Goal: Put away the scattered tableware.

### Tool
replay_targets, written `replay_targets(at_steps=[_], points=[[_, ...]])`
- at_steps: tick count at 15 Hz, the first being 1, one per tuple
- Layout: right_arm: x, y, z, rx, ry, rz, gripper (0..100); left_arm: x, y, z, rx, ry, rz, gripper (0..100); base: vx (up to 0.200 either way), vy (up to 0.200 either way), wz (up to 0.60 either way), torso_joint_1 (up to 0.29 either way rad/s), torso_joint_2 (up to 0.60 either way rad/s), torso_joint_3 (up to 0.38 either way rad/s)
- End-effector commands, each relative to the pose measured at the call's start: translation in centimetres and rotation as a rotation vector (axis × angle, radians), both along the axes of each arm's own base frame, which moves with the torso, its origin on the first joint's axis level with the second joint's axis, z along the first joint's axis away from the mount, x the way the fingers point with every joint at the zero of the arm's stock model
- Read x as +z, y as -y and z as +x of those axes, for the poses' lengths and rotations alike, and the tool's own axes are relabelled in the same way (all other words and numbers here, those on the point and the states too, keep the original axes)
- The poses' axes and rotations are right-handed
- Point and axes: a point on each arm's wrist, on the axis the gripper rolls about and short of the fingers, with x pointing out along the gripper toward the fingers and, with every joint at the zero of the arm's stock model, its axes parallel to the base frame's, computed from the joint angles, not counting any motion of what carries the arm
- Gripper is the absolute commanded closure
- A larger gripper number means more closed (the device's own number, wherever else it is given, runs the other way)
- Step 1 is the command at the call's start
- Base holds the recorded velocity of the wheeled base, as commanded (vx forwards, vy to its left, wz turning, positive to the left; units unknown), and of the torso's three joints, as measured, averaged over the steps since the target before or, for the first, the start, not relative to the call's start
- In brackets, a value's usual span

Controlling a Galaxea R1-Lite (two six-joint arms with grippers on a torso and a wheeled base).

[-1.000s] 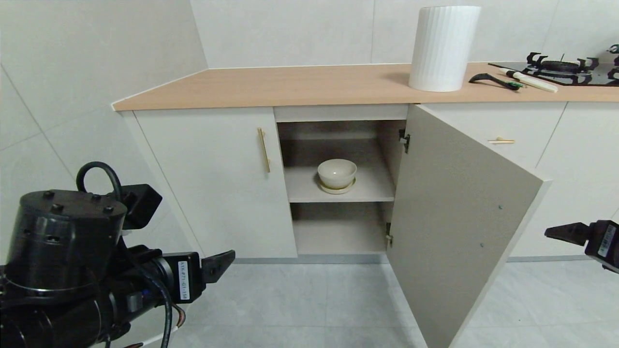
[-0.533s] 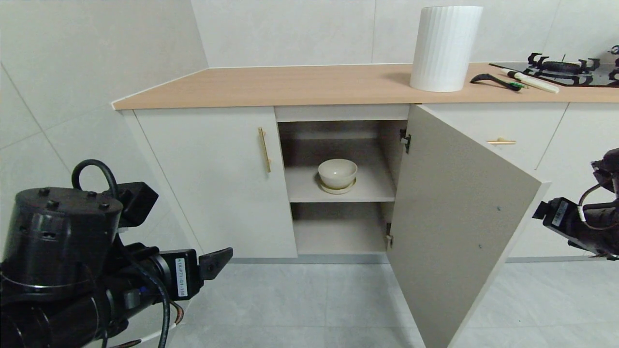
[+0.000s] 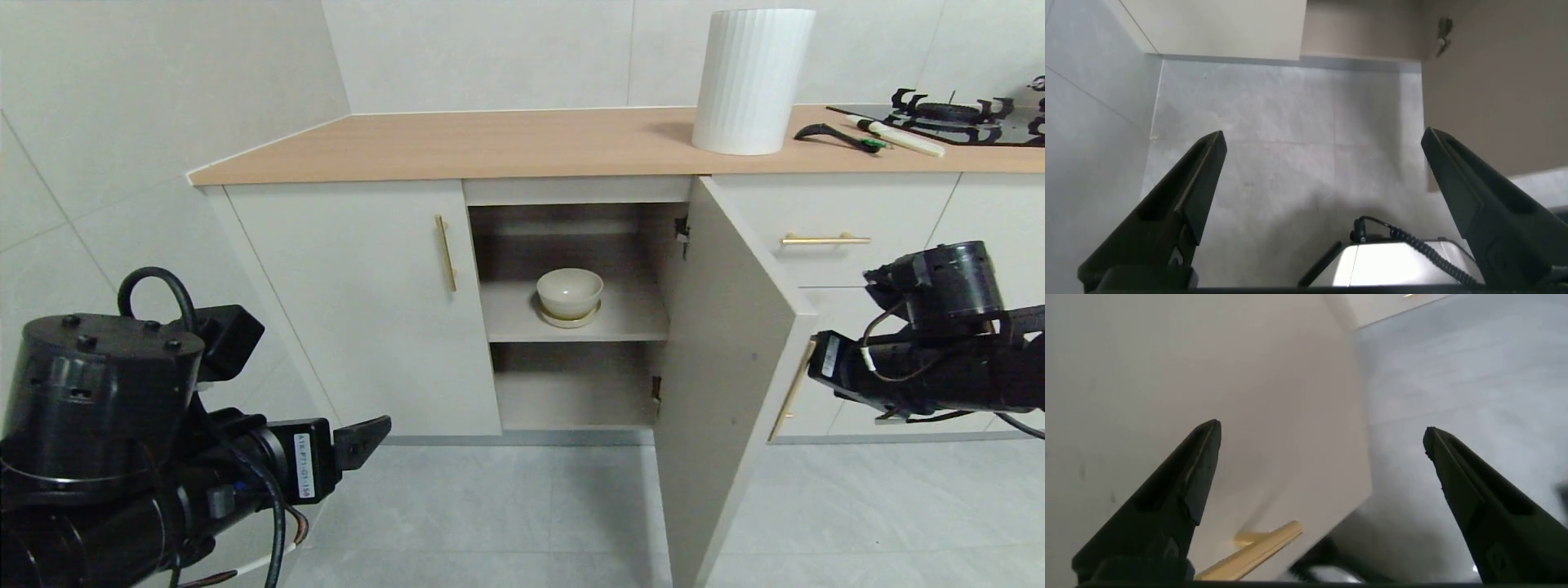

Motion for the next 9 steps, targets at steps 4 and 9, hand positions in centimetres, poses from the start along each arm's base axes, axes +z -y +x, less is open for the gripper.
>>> replay_targets(at_steps=[4, 9], points=[[-1.4, -5.6, 1.9, 0.162, -0.022, -0.004, 0, -0.3, 0.0, 0.1, 0.003, -0.010, 0.007, 0, 0.000, 0.000, 0.00, 0.000, 0.00, 0.000], [-1.9, -8.8, 3.1, 0.261, -0.025, 0.031, 0, -0.4, 0.1, 0.3, 0.002, -0.015, 0.008, 0, 0.000, 0.000, 0.00, 0.000, 0.00, 0.000]])
